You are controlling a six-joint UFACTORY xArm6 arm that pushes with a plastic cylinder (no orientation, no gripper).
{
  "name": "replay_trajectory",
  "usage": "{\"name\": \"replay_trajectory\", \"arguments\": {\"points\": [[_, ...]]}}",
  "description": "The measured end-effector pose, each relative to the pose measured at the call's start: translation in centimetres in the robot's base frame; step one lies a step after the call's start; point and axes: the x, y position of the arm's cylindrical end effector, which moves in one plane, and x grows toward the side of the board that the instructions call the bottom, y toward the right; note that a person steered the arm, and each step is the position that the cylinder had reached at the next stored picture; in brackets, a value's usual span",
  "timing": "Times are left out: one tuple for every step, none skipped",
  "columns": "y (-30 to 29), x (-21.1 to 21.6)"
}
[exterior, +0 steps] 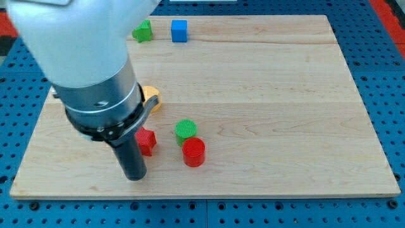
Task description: Move the green circle to the center
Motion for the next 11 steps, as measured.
{"name": "replay_trajectory", "arguments": {"points": [[2.6,-0.8],[4.7,-1.8],[5.2,-3.5],[6.7,-5.0],[8.6,-6.0],[8.8,-7.9],[9.0,-9.6],[9.3,-10.8],[9.8,-12.3],[10.3,-13.9],[10.8,-15.4]]}}
